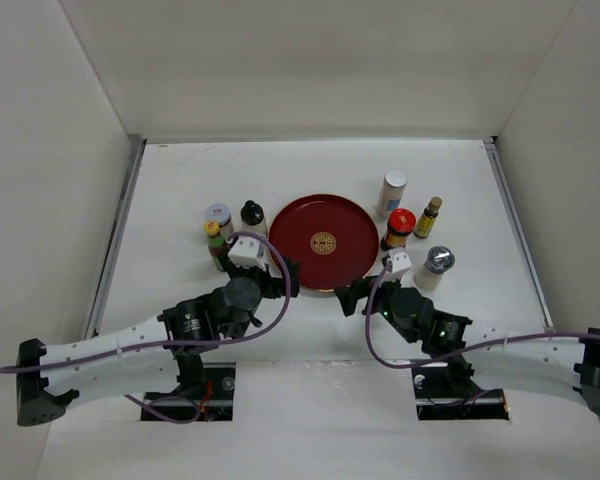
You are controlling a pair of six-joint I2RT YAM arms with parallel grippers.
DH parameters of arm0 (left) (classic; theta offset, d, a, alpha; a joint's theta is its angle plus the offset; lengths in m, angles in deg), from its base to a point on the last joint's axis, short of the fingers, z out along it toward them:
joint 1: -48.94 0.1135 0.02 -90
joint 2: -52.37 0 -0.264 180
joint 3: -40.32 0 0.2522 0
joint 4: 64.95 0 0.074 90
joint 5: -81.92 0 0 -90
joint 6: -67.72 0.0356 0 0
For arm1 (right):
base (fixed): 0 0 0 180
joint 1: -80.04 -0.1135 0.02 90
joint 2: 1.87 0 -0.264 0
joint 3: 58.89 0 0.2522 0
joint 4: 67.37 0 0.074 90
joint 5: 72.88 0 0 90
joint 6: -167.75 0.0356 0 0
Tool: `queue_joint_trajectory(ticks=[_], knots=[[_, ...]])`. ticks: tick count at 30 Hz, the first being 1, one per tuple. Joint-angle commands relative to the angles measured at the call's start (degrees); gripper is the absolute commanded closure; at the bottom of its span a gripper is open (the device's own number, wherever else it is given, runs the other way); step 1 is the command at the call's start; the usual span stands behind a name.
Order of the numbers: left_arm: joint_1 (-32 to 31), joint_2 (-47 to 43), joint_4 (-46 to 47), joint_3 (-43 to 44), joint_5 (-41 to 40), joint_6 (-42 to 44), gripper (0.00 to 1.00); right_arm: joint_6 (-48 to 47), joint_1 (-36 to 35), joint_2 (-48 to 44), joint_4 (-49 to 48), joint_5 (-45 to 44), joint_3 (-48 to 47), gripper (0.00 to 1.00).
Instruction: Organize the condiment bottles
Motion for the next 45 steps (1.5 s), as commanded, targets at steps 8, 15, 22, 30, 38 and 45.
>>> queue_joint_trajectory(ticks=[8,15,22,30,38,45], knots=[[9.02,2.32,5.55,-0.38,-2.06,0.12,0.00,0.73,-0.18,3.86,-6.13,0.84,-1.48,0.00],[7.27,2.07,10.98,0.16,-4.97,5.04,0.00,0.90,-5.02,4.30,-6.92,1.20,-3.15,0.00],[8.32,0.39,13.54,-3.53,-0.22,7.68,0.43,1.08,-6.25,0.35,-9.72,0.67,-1.22,0.00],[14.20,6.79,5.47,-2.49,-4.53,1.10,0.74,0.29,-7.92,-6.68,-7.10,-1.17,-0.34,0.88],[22.02,17.09,7.47,-2.83,4.61,-1.11,0.35,-0.85,-7.04,-7.13,-10.60,0.93,1.60,0.30],[27.65,19.81,12.57,-4.24,7.15,-0.84,0.24,-2.26,-7.57,-3.79,-11.04,0.67,0.72,0.18]])
